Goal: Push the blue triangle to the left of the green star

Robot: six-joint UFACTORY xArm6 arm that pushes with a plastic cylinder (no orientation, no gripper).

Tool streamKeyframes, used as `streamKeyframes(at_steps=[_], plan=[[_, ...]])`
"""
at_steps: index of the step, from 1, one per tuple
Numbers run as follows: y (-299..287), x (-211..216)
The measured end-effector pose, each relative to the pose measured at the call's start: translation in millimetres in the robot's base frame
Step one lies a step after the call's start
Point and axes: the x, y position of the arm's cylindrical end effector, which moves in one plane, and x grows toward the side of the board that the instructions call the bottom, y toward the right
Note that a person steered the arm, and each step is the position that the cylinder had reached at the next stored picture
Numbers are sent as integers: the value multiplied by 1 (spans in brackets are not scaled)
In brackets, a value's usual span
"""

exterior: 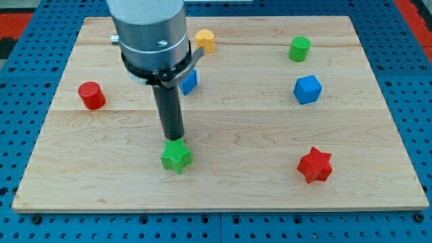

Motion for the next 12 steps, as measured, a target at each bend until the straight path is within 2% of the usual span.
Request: streamKeyframes(at_steps=[2, 3, 5, 7, 9, 10, 11, 12], plan=[[50, -87], [38, -113], [-27, -134], [-55, -82], [-79, -119], [-105, -96], [-105, -64], [-105, -61]])
